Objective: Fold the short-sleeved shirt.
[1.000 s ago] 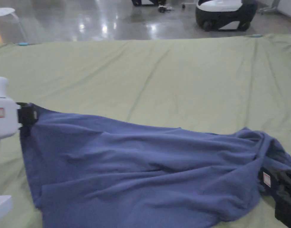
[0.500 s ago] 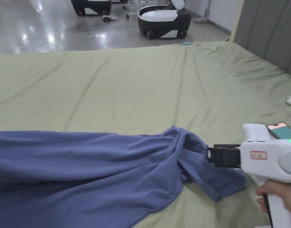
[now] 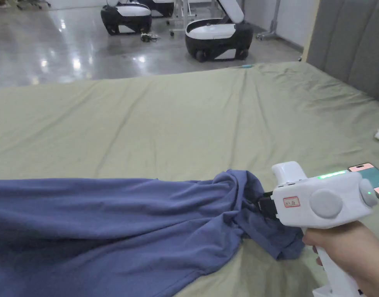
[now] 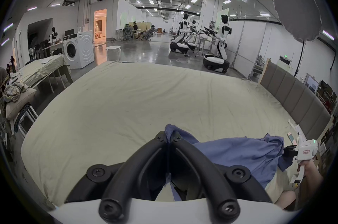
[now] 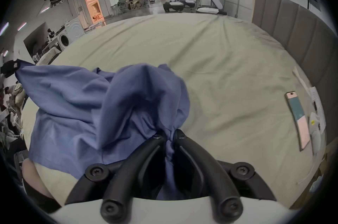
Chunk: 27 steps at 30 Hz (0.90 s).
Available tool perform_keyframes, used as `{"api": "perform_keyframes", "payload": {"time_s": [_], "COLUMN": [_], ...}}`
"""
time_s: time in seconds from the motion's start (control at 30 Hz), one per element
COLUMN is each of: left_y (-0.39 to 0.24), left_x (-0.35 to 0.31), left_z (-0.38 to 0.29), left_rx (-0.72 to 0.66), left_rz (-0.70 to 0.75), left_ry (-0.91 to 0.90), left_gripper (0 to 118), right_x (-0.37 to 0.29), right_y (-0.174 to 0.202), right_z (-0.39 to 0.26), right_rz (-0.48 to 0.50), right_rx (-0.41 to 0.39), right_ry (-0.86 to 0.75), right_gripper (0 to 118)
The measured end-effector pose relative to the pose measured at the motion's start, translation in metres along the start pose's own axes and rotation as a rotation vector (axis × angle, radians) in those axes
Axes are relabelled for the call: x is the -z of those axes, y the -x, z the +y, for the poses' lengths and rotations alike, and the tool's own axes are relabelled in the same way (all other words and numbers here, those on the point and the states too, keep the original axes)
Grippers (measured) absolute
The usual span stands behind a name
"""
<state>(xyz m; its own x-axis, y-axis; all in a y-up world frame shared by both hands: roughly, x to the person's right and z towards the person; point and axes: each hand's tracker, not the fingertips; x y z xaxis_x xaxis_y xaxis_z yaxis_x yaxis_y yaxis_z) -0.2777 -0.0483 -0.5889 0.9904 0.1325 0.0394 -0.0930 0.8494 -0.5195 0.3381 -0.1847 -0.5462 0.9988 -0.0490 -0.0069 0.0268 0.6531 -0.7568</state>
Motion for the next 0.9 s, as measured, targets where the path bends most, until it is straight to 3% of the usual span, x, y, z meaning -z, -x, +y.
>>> {"api": "perform_keyframes", "payload": {"time_s": [0.17, 0.23, 0.37, 0.47, 0.67, 0.77, 0.87, 0.9], "left_y": [0.016, 0.026, 0.038, 0.04, 0.015, 0.003, -0.012, -0.016], "left_x": [-0.052, -0.078, -0.127, -0.167, -0.226, -0.235, -0.237, -0.233], "left_z": [0.022, 0.033, 0.05, 0.065, 0.092, 0.103, 0.113, 0.118], "left_rx": [-0.027, -0.057, -0.002, -0.034, 0.003, 0.004, 0.054, 0.096], "left_rz": [0.011, 0.005, 0.107, 0.083, 0.078, 0.107, 0.184, 0.219], "left_ry": [-0.081, -0.13, -0.192, -0.246, -0.37, -0.404, -0.471, -0.485], "left_gripper": [0, 0, 0, 0, 0, 0, 0, 0], "right_x": [-0.086, -0.126, -0.212, -0.266, -0.342, -0.366, -0.375, -0.376], "right_y": [-0.029, -0.044, -0.045, -0.051, -0.048, -0.039, -0.032, -0.029], "right_z": [0.01, 0.017, 0.03, 0.041, 0.071, 0.087, 0.106, 0.115], "right_rz": [0.018, 0.054, -0.002, -0.012, -0.071, -0.134, -0.225, -0.214], "right_rx": [0.106, 0.115, 0.115, 0.158, 0.131, 0.071, 0.02, 0.03], "right_ry": [-0.191, -0.245, -0.412, -0.544, -0.673, -0.742, -0.807, -0.817], "right_gripper": [8, 8, 8, 8, 8, 8, 8, 8]}}
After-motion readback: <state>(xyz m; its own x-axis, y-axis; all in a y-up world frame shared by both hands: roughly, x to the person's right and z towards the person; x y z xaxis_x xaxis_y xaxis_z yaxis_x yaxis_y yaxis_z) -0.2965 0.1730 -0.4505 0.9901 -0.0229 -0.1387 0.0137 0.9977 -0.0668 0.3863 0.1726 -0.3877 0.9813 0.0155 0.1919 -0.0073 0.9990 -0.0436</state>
